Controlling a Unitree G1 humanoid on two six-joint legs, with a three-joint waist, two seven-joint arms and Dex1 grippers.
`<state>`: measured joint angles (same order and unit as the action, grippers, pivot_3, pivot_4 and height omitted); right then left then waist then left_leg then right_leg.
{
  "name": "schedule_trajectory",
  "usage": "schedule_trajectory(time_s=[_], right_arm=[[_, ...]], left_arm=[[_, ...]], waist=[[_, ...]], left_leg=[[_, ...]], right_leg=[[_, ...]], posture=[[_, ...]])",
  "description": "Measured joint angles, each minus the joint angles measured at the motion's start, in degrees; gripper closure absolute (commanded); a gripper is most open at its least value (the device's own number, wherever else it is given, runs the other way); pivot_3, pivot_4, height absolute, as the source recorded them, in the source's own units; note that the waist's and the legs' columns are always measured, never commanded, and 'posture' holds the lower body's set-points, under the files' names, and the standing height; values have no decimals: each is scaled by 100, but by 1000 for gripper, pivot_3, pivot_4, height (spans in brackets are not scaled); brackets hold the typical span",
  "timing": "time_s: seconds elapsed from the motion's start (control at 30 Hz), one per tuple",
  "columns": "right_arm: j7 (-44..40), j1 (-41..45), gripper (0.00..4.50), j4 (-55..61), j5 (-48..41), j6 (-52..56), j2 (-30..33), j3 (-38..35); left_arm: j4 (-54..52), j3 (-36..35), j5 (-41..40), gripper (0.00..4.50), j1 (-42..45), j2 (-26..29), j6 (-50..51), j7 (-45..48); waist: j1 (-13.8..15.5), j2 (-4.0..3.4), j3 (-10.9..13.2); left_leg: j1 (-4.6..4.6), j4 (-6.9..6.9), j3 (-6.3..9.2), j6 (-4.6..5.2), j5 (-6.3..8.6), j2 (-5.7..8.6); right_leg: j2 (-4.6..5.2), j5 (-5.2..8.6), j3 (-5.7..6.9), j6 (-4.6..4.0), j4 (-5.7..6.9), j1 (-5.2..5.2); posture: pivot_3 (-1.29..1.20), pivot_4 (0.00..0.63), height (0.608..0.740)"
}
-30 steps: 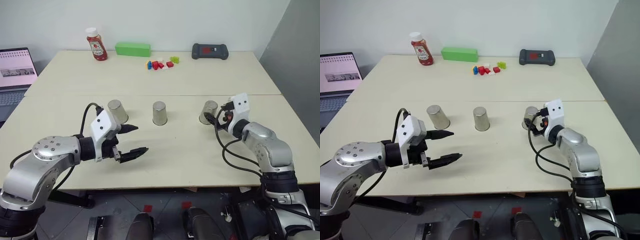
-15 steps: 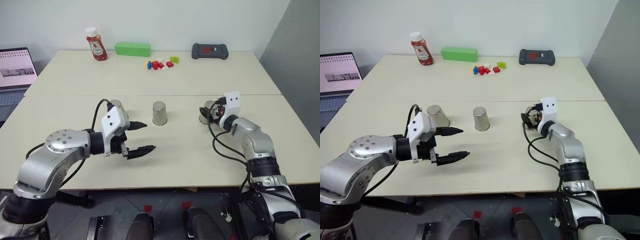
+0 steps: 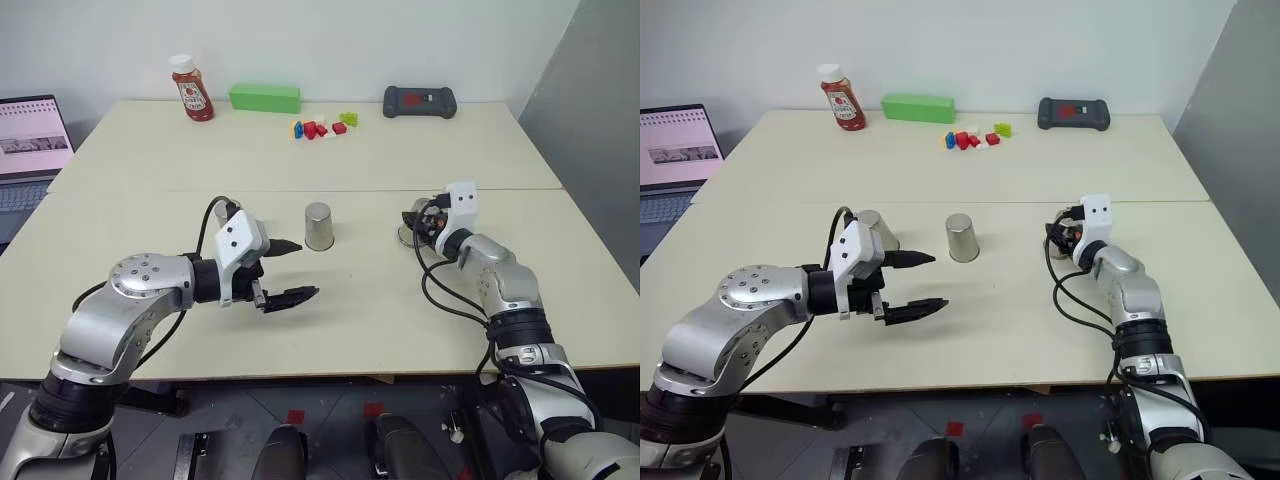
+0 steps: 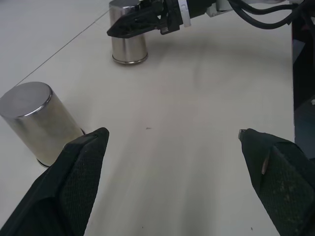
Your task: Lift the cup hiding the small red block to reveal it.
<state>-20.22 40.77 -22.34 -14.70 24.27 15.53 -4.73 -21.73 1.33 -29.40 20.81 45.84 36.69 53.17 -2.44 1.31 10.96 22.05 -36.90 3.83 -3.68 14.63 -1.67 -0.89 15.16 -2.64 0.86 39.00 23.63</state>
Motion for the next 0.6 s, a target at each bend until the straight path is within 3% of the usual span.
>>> schedule_trajectory(time_s=[0.27,0.6], right_arm=[[321,-183,1863,1142,285,237,583,-95],[1055,-310,1863,213,522,366,485,-365]], left_arm=[[42,62,71,0,21,-73,-74,19],[187,73,168,0,194,-110,-116,72]], waist=[[38,1,-1],[-33,0,0]], left_leg=[[2,0,2,0,0,1],[-1,0,-4,0,0,1]], right_leg=[[1,1,2,0,-3,-1],[0,0,-5,0,0,0]], posture=[[0,150,740],[0,150,740]])
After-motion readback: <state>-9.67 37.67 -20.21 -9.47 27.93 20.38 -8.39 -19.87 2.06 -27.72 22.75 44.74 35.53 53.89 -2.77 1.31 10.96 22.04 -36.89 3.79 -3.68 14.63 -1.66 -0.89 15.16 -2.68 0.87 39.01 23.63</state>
